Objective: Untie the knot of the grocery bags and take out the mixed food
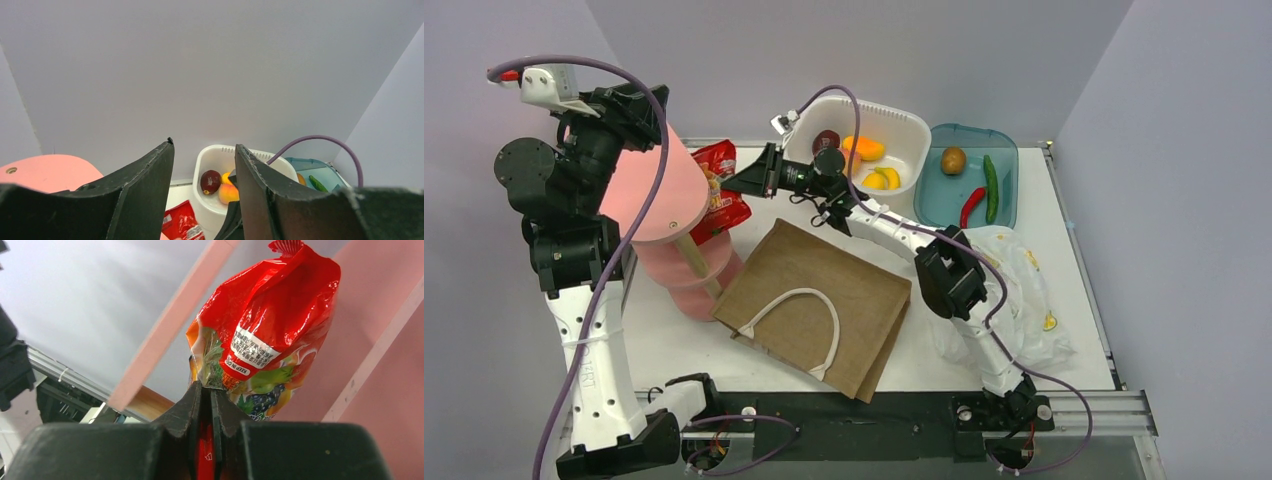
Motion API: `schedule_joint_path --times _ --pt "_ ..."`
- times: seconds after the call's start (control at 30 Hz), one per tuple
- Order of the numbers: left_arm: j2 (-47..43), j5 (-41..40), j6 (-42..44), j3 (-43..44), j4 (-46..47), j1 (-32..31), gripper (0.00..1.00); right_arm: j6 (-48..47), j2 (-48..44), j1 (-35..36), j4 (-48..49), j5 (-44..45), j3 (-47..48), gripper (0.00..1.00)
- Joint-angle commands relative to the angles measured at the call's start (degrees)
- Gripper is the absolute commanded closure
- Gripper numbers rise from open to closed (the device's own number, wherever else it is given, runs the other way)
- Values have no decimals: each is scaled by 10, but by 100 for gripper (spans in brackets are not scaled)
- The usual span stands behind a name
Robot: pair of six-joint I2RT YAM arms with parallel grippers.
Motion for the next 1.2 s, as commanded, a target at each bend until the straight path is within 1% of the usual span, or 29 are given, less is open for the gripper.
schedule_joint_path --times 0.0,0.23,0.37,0.5,0.53,0.57,0.6,0.63,0.67,0.7,0.73,0.8,0.93,0.97,1.0,1.07,1.17 --pt "-12 0 11 -2 -3 7 54 10 18 37 62 6 54 100" --pt "-17 0 10 -14 -8 13 54 -13 85 49 17 9 124 100" --pt "-25 0 19 -24 -14 17 54 -39 118 56 -33 34 174 100" --pt "-33 1 26 -37 -22 23 54 -60 144 55 -78 58 201 100" --pt "-35 2 26 -40 -24 23 54 -64 149 55 -81 63 204 98" --pt "-36 3 25 -41 -25 26 54 -70 151 56 -84 65 210 95" --pt "-36 4 25 -43 -26 27 54 -72 155 56 -86 68 212 85" --pt "-37 5 25 -44 -27 28 54 -78 157 56 -91 70 218 78" --pt "-37 7 25 -45 -27 29 54 -79 158 55 -94 72 221 66" --pt "-38 8 25 -46 -27 29 54 -83 157 55 -96 72 223 61" --pt "-38 12 24 -49 -27 29 54 -84 154 54 -97 72 223 52" --pt "-39 18 23 -56 -24 29 54 -88 146 51 -93 69 219 45" --pt "-41 35 18 -79 -10 30 54 -95 115 42 -84 62 191 38" --pt "-43 42 21 -83 -4 30 54 -97 109 37 -80 58 178 37" --pt "-44 57 23 -91 -2 29 54 -99 93 30 -77 56 158 33" --pt "-47 72 25 -102 3 28 54 -107 63 17 -67 52 123 28" --pt "-52 85 20 -118 12 27 54 -127 22 -3 -67 48 77 24"
